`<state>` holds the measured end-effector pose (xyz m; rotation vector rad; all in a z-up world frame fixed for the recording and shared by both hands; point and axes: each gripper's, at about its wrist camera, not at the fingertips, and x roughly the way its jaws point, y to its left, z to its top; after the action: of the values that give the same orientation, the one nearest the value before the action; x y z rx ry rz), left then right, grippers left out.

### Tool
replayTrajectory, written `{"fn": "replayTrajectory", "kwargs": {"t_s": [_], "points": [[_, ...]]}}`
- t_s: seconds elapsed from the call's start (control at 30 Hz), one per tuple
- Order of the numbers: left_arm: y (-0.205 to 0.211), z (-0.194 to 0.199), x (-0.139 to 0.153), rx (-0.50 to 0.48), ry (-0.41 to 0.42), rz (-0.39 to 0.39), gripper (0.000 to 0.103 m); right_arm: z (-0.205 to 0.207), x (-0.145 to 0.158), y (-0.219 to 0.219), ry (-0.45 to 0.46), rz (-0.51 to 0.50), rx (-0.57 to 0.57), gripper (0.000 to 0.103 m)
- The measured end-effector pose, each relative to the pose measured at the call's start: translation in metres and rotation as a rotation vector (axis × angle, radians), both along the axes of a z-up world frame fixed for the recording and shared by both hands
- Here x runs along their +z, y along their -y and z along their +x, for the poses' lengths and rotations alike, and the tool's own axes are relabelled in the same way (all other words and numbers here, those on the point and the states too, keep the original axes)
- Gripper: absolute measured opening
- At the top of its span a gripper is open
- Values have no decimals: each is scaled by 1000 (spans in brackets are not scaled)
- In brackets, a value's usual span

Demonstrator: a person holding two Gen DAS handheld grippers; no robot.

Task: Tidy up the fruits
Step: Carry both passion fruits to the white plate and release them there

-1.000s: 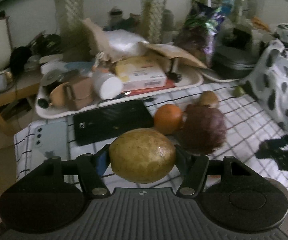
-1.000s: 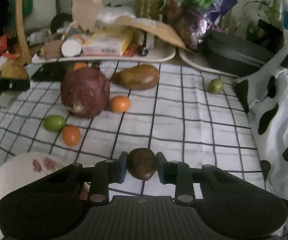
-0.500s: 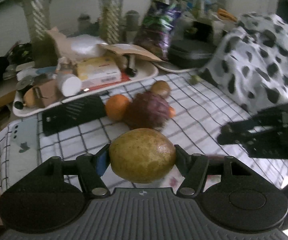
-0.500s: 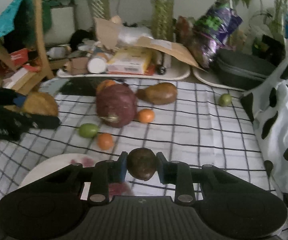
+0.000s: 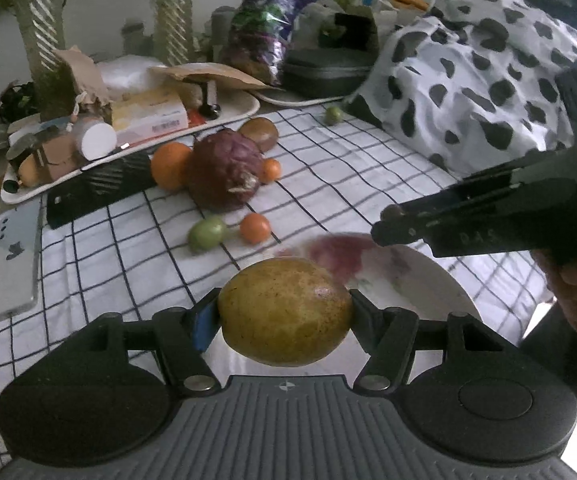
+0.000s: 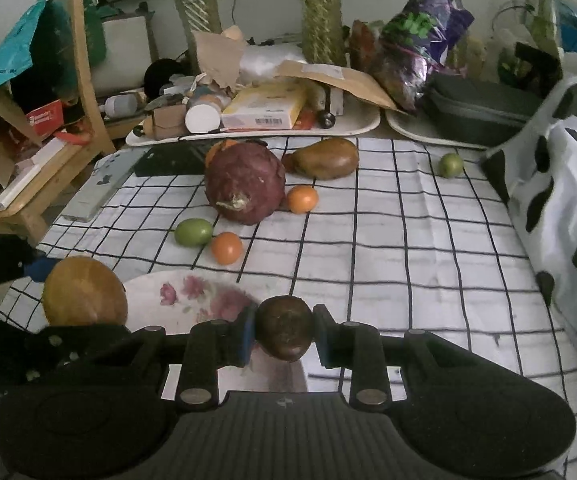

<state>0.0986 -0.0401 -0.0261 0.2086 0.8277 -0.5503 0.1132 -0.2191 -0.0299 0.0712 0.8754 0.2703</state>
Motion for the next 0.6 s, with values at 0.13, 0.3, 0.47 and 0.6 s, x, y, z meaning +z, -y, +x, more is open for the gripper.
{"fn": "replayTrajectory", "kwargs": {"t_s": [0.13,0.3,0.47,0.6], "points": [[8,-5,-8,-17,-8,30,63,-10,0,-5,-29,18,13,32],[15,-4,-20,-29,-17,79,63,-16,-4,-13,-81,55,55,32],[19,2,-29,-3,-19,126,64,-9,-12,-11,-133,91,44,32],[23,4,-33,-18,-12,145,64,-3,-16,-3,-168,142,7,33]]}}
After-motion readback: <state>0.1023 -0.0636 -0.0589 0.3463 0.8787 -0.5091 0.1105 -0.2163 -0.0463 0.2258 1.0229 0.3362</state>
